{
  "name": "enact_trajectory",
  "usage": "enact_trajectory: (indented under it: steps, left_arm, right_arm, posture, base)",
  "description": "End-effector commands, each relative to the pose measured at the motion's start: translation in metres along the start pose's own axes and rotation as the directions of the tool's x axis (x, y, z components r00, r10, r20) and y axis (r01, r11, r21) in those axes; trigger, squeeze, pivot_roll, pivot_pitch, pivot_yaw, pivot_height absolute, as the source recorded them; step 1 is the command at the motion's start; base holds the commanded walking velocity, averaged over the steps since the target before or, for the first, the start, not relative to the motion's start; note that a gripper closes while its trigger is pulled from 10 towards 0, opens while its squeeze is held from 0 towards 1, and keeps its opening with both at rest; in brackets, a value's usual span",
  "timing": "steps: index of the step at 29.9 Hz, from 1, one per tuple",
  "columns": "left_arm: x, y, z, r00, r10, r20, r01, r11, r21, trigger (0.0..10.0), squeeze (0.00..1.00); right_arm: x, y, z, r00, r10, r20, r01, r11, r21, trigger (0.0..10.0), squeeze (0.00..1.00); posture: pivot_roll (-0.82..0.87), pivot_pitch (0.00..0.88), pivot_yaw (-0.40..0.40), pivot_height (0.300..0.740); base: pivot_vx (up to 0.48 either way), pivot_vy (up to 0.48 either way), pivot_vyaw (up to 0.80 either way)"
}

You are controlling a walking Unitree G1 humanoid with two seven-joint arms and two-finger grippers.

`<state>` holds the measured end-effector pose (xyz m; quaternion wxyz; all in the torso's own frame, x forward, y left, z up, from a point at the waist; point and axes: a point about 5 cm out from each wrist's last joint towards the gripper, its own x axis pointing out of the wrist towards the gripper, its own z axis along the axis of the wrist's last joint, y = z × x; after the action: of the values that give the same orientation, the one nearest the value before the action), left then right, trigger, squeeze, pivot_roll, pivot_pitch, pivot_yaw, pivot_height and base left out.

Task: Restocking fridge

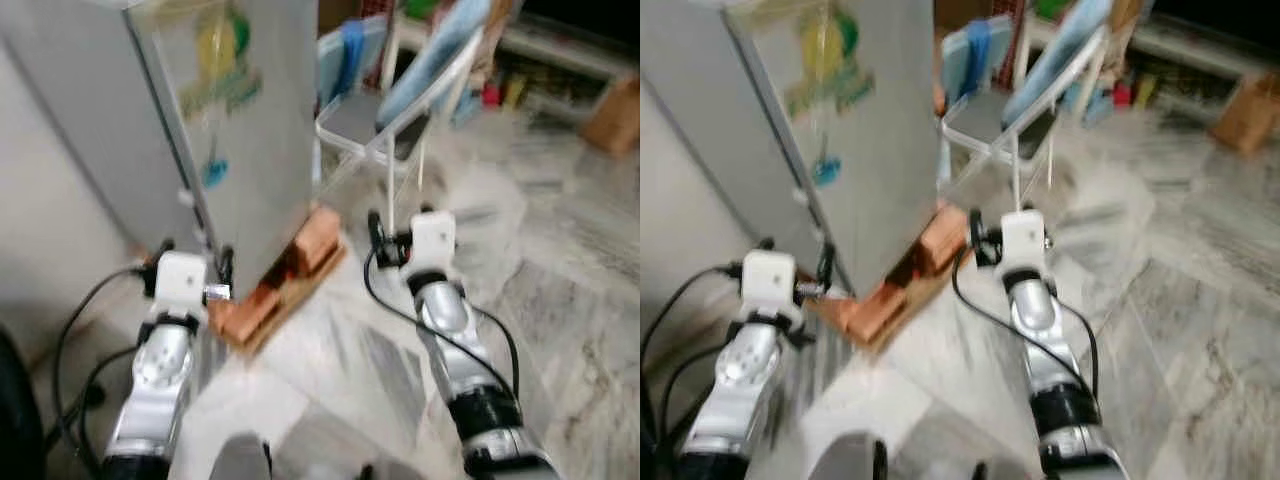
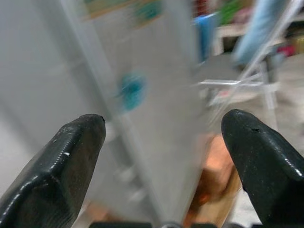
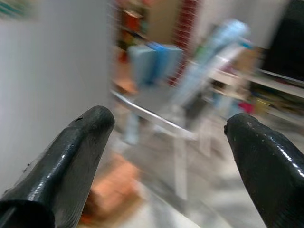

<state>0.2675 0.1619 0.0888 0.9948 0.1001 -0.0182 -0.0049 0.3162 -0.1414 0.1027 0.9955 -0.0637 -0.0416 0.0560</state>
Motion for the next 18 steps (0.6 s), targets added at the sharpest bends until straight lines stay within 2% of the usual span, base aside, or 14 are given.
enact_trajectory:
  steps: [1, 3, 9, 12, 13, 18]
  left_arm:
    - [-0.0032, -0.0039, 0.0008, 1.000, -0.011, 0.011, 0.011, 1.000, -0.004, 10.0, 0.00]
    - [-0.0046, -0.0028, 0.0023, 1.000, 0.004, 0.021, -0.004, 1.000, -0.019, 10.0, 0.00]
    - [-0.0075, -0.0001, 0.0026, 0.999, 0.028, 0.017, -0.028, 0.999, -0.028, 10.0, 0.00]
    - [-0.0087, 0.0006, 0.0062, 0.998, 0.029, 0.053, -0.028, 0.999, -0.019, 10.0, 0.00]
    - [-0.0096, 0.0012, 0.0074, 0.997, 0.039, 0.061, -0.039, 0.999, -0.003, 10.0, 0.00]
    - [-0.0124, -0.0005, 0.0066, 0.999, 0.022, 0.049, -0.021, 1.000, -0.022, 10.0, 0.00]
  right_arm:
    - [-0.0010, -0.0051, -0.0016, 1.000, -0.011, -0.007, 0.011, 1.000, 0.008, 10.0, 0.00]
    - [-0.0003, -0.0054, -0.0016, 1.000, -0.011, -0.008, 0.011, 1.000, 0.006, 10.0, 0.00]
    - [0.0015, -0.0070, -0.0014, 1.000, -0.015, -0.011, 0.015, 1.000, 0.002, 10.0, 0.00]
    - [0.0017, -0.0071, -0.0015, 1.000, -0.015, -0.012, 0.015, 1.000, 0.002, 10.0, 0.00]
    - [0.0016, -0.0067, -0.0017, 1.000, -0.014, -0.013, 0.014, 1.000, 0.003, 10.0, 0.00]
    - [-0.0003, -0.0061, -0.0035, 1.000, -0.011, -0.018, 0.011, 1.000, -0.001, 10.0, 0.00]
  posture:
    - [0.13, 0.083, -0.015, 0.740]
    - [0.13, 0.085, -0.015, 0.740]
    - [0.13, 0.087, -0.014, 0.740]
    - [0.13, 0.090, -0.014, 0.740]
    - [0.13, 0.091, -0.015, 0.740]
    - [0.13, 0.096, -0.015, 0.740]
  base:
    - [0.274, 0.398, 0.00]
    - [0.272, 0.398, 0.00]
    - [0.000, 0.441, 0.00]
    - [0.000, 0.474, 0.00]
    - [0.000, 0.000, 0.00]
    - [0.000, 0.000, 0.00]
